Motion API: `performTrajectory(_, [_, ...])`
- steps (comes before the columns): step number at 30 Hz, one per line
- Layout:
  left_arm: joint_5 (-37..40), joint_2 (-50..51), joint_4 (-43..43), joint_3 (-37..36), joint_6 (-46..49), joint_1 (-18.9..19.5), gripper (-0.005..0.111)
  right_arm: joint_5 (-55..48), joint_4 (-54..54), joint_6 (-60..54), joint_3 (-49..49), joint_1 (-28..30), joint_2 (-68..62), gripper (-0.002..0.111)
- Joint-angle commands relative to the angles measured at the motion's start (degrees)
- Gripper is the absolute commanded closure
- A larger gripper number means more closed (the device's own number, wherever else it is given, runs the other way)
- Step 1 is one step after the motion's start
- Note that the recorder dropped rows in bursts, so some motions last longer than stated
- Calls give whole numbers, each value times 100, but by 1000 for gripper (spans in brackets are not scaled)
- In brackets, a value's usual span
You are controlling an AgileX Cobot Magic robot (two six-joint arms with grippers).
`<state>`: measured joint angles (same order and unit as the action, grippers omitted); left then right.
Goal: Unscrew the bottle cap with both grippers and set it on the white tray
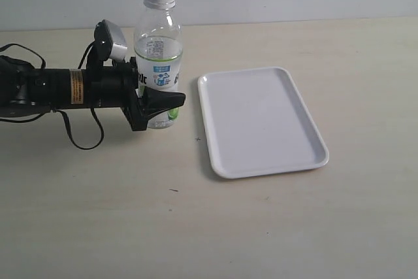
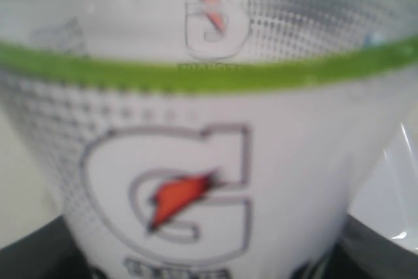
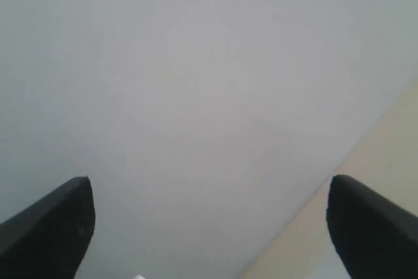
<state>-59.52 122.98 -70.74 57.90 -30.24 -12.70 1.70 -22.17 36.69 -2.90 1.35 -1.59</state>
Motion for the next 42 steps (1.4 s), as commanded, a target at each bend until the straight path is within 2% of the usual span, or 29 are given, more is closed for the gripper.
performTrajectory(1, [-230,-41,148,28,-9,13,107,-927,25,-935,-802,-3,-845,18])
performTrajectory(7, [-230,-41,148,28,-32,13,107,-92,5,-1116,-1552,-3,-2004,18])
performTrajectory(16, [-230,-41,188,28,-34,13,107,3,8,-1265,-1616,-3,-2517,18])
performTrajectory(21, [-230,-41,244,28,-34,13,107,-577,-6,-1013,-1616,-3,-3120,20])
performTrajectory(23, [-230,-41,267,28,-34,13,107,-220,-42,-698,-1616,-3,-3477,39])
performTrajectory(24, [-230,-41,267,28,-34,13,107,214,-42,-553,-1626,-3,-3656,66])
performTrajectory(25, [-230,-41,267,28,-34,13,107,379,-42,-507,-1638,-3,-3714,78])
performTrajectory(26, [-230,-41,267,28,-34,13,107,751,-16,-507,-1679,-3,-3845,100])
performTrajectory(27, [-208,-41,278,28,-34,13,107,899,223,-582,-1828,-3,-4026,107])
performTrajectory(28, [-208,-41,278,28,-34,13,107,832,682,-653,-2030,-3,-4213,107])
performTrajectory(30, [-208,-41,278,28,-34,13,107,430,1682,-650,-2562,-3,-4637,107])
performTrajectory(31, [-208,-41,278,28,-34,13,107,-91,2217,-663,-3148,-3,-5051,107])
performTrajectory(33, [-195,-41,278,28,-34,13,107,-1193,2612,-1058,-4208,-3,-5684,107])
performTrajectory(35, [-95,-41,278,28,-34,13,107,-2377,1996,-2474,-5244,-3,-6280,107])
performTrajectory(36, [12,-41,278,28,-34,13,107,-3088,1169,-3604,-5807,-3,-6719,107])
performTrajectory(38, [91,-41,278,28,-3,13,107,-4307,-53,-4944,-6766,-3,-7508,107])
performTrajectory(41, [91,-41,278,28,251,2,107,-5691,-771,-5571,-7788,-3,-8673,104])
performTrajectory(42, [91,-41,278,28,251,2,107,-6172,-1000,-5840,-8157,-3,-9115,92])
